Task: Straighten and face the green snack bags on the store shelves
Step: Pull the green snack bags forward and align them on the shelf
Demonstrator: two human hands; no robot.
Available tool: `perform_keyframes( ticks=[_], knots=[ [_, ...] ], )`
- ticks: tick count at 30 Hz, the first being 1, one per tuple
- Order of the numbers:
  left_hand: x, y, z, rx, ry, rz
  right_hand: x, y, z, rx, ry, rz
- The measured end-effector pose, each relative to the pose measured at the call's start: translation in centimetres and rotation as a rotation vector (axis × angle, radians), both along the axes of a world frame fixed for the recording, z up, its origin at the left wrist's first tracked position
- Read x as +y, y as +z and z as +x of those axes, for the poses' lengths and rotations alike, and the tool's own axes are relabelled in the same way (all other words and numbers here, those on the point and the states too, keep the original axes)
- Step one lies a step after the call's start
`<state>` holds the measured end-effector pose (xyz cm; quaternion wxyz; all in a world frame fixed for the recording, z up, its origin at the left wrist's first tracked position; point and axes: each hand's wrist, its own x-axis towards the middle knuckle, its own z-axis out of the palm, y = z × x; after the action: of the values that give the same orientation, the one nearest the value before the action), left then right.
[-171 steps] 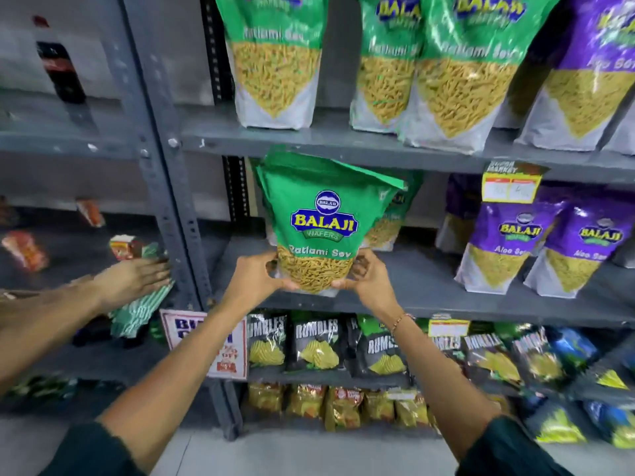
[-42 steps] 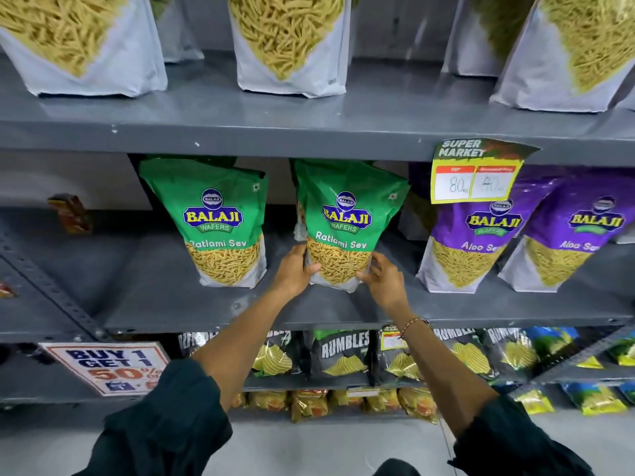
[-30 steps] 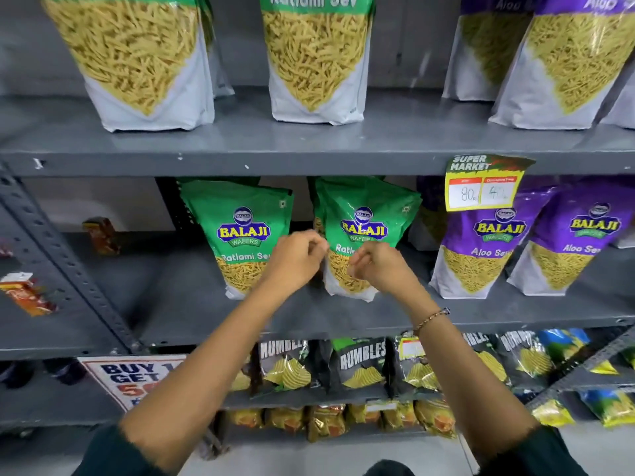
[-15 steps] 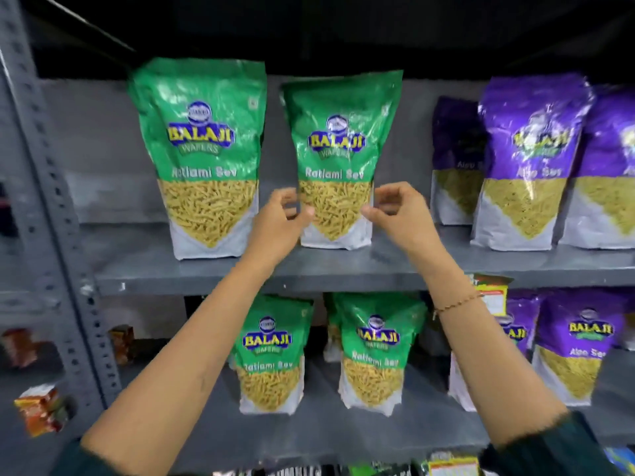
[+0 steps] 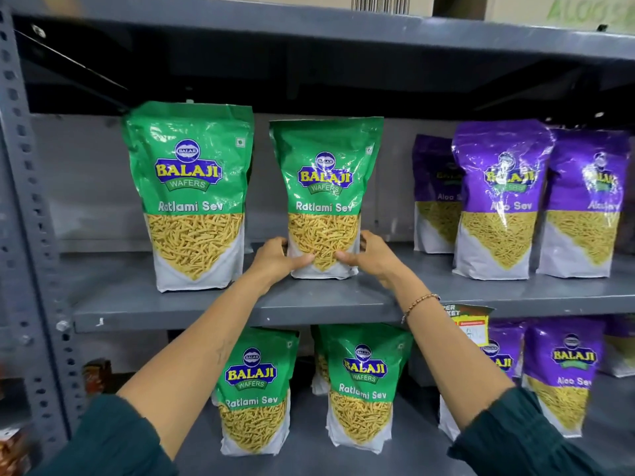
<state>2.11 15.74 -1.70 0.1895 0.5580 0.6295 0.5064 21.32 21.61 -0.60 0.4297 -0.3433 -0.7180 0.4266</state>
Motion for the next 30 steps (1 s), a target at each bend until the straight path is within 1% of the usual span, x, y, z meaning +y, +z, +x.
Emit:
perform_keyframes(
  ticks=[3, 5, 9, 18, 23, 27, 28, 29, 30],
  knots=[
    [0.3, -0.2, 1.2, 0.12, 0.087, 0.03, 0.6, 0.1, 1.2, 0.02, 0.049, -0.027],
    [0.5, -0.3, 2.1, 0.154, 0.105, 0.06, 1.0, 0.2, 1.9, 0.043, 0.064, -0.045],
    [0.7, -0.5, 2.7, 0.139, 0.096, 0.082, 1.3, 0.3, 2.4, 0.041, 0.056, -0.071],
    [0.9, -0.6, 2.5, 0.168, 0.094, 0.088, 1.2, 0.2, 2.2, 0.054, 0.036, -0.068],
    [0.7, -0.8, 2.1, 0.092, 0.092, 0.091, 1.1, -0.1, 1.8, 0.059, 0.041, -0.046],
    [0.4, -0.6, 1.9, 0.097, 0.043, 0.048, 0.5, 0.2, 2.0, 0.011, 0.058, -0.072],
    [0.1, -0.5, 1.9, 0.113, 0.027, 0.032, 0.1, 0.3, 1.9, -0.038, 0.023, -0.059],
    [-0.3, -0.3, 1.8, 0.142, 0.029, 0.019, -0.4, 0.4, 1.8, -0.124, -0.073, -0.009],
    [-0.9, -0.2, 1.7, 0.185, 0.051, 0.022, -0.9, 0.3, 1.5, -0.215, -0.219, 0.073]
  ],
)
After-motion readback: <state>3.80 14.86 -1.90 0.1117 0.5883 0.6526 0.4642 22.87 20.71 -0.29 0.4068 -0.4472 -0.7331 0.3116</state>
